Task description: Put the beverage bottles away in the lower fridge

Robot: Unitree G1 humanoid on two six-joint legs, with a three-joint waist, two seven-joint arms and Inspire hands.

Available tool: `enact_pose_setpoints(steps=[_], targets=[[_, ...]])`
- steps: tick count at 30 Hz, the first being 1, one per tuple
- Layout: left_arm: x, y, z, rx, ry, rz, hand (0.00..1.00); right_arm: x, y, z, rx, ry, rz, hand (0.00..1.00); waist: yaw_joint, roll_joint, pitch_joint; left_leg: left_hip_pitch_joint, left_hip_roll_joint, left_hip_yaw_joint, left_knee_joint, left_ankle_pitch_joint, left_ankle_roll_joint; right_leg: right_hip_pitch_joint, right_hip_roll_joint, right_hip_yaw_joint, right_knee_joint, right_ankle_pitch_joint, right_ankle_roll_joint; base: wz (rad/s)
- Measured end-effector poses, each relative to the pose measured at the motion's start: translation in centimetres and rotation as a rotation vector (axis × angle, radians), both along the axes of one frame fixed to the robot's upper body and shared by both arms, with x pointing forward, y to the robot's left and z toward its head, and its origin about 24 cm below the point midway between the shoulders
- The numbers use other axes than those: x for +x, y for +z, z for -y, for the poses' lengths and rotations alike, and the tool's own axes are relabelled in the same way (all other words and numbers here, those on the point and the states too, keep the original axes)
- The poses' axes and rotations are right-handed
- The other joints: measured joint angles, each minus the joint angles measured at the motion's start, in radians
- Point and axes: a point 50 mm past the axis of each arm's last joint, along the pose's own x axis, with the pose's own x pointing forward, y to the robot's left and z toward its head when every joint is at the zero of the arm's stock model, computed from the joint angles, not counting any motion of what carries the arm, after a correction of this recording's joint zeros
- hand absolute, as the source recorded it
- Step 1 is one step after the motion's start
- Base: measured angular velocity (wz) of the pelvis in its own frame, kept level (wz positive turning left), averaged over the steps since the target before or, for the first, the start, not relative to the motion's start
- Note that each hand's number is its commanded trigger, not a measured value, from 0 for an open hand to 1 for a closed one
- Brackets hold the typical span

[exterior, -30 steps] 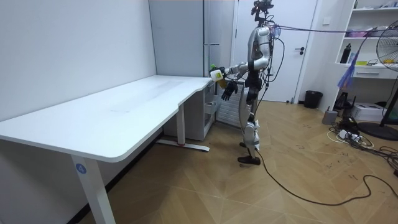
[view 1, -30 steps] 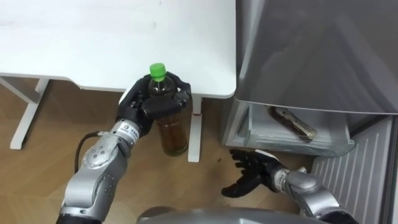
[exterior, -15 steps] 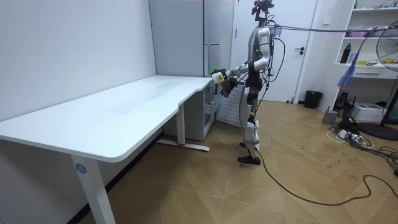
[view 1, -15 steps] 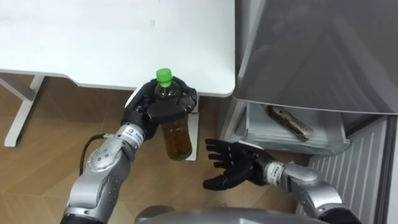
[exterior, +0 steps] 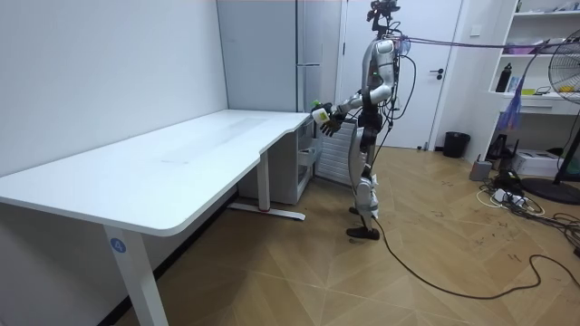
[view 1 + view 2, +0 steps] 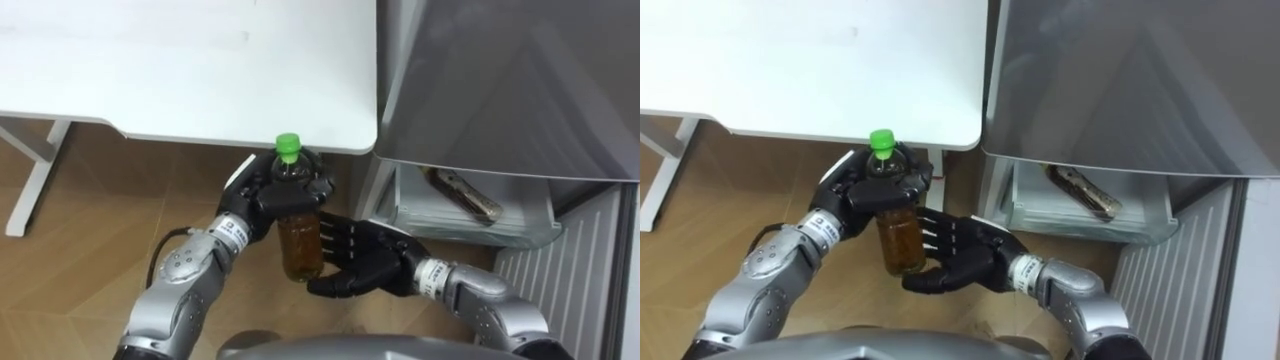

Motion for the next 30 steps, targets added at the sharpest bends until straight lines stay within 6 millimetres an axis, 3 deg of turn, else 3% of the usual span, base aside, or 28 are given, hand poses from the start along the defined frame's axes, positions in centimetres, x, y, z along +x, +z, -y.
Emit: enact_pose_setpoints(steps=[15, 16, 18, 19, 20, 21, 22, 29, 30], targets=[[-0.9, -1.1, 1.1, 0.003, -0.069, -0.055, 1.0, 0.2, 0.3, -0.2, 0.086, -0.056, -0.014, 0.0, -0.004, -0.001, -0.0014, -0.008, 0.002, 0.008, 0.01, 0.0, 0.0, -0.007, 0.0, 0.009, 0.014, 0.0, -0.001, -0.01], [-1.0, -1.2, 1.1, 0.003, -0.071, -0.056, 1.0, 0.2, 0.3, -0.2, 0.086, -0.055, -0.014, 0.08, -0.004, -0.001, -0.0011, -0.009, 0.002, 0.009, 0.01, 0.0, 0.0, -0.008, 0.0, 0.009, 0.015, 0.0, -0.001, 0.0], [-1.0, -1.2, 1.1, 0.002, -0.076, -0.058, 1.0, 0.2, 0.3, -0.1, 0.087, -0.053, -0.015, 0.55, -0.004, -0.003, -0.0004, -0.011, 0.002, 0.011, 0.01, 0.0, 0.0, -0.012, 0.0, 0.01, 0.016, 0.0, -0.001, -0.03], [-1.0, -1.2, 1.1, 0.002, -0.077, -0.058, 1.0, 0.2, 0.3, -0.1, 0.087, -0.051, -0.015, 0.63, -0.004, -0.004, -0.0004, -0.011, 0.002, 0.011, 0.01, 0.0, 0.0, -0.013, 0.0, 0.011, 0.016, 0.0, -0.001, 0.0], [-1.0, -1.2, 1.1, 0.003, -0.079, -0.058, 1.0, 0.2, 0.3, -0.1, 0.088, -0.05, -0.015, 0.82, -0.004, -0.005, -0.0009, -0.011, 0.002, 0.012, 0.01, 0.0, 0.0, -0.013, 0.0, 0.012, 0.016, 0.0, -0.001, 0.0], [-1.0, -1.2, 1.0, 0.004, -0.08, -0.058, 1.0, 0.2, 0.3, -0.1, 0.087, -0.05, -0.015, 0.95, -0.004, -0.006, -0.0019, -0.011, 0.002, 0.013, 0.011, 0.0, 0.0, -0.014, 0.0, 0.012, 0.016, 0.0, -0.001, 0.0], [-1.0, -1.2, 1.0, 0.004, -0.082, -0.058, 1.0, 0.2, 0.3, -0.1, 0.086, -0.051, -0.016, 1.0, -0.004, -0.007, -0.0024, -0.011, 0.002, 0.013, 0.012, 0.0, 0.0, -0.014, 0.0, 0.012, 0.016, 0.0, -0.001, 0.0], [-1.3, -1.3, 1.7, -0.015, -0.14, -0.059, 1.0, 0.0, -0.3, 0.9, 0.025, -0.093, -0.051, 1.0, -0.001, -0.009, -0.004, -0.009, 0.004, 0.014, 0.013, 0.0, 0.0, -0.016, 0.001, 0.014, 0.016, 0.0, -0.001, 0.0], [-1.4, -1.3, 1.7, -0.018, -0.139, -0.061, 1.0, 0.0, -0.3, 0.9, 0.018, -0.097, -0.051, 0.84, -0.002, -0.007, -0.0024, -0.009, 0.004, 0.016, 0.013, 0.0, 0.0, -0.016, 0.001, 0.015, 0.016, 0.0, -0.001, 0.0]])
